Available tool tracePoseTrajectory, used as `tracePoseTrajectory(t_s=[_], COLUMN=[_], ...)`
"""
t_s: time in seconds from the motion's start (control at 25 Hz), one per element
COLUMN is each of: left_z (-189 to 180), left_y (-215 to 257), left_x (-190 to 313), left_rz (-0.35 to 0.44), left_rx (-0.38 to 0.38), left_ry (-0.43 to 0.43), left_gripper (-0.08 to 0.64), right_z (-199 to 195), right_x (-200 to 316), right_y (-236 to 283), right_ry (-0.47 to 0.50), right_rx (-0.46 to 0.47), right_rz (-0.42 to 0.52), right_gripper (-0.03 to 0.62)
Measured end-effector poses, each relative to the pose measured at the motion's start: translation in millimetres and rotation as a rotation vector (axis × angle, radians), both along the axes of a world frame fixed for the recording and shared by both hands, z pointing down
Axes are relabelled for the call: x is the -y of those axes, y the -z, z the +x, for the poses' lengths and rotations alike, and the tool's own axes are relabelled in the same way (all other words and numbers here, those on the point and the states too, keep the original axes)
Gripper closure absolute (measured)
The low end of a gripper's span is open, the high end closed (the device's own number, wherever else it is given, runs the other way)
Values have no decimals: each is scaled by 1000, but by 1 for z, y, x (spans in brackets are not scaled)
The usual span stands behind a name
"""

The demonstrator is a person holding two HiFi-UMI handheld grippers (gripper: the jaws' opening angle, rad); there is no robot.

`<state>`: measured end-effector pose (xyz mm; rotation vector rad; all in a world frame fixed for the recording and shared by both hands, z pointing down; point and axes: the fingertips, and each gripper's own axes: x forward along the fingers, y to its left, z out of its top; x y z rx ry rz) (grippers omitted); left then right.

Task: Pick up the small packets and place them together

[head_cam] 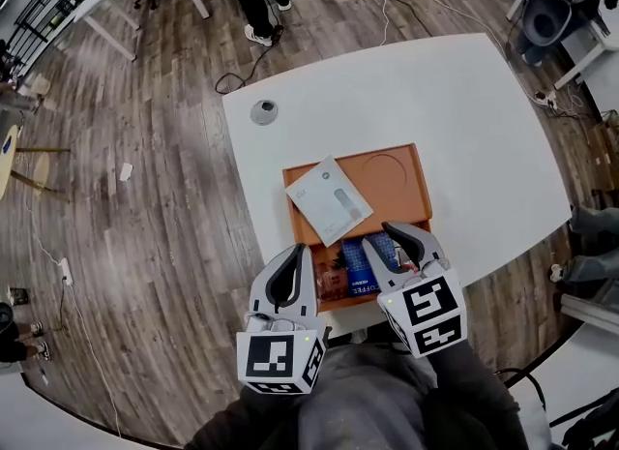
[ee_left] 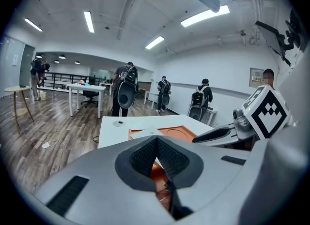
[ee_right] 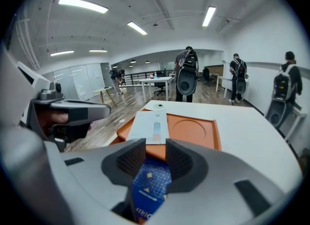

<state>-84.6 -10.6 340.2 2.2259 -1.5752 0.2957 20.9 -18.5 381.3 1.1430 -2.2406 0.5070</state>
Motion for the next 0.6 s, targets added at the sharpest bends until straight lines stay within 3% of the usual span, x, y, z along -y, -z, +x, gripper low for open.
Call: tracePoseTrajectory(t_s=[0.6], left_z=[17], left_y=[-10], left_x=[-27], left_rz=[-19], left_rx=[16], left_ry=[-96], left_gripper=[565], right_z=[25], right_x=[-40], right_y=[-39], right_ry=[-91], right_rx=[-35], right_rz=[-96], right_gripper=[472])
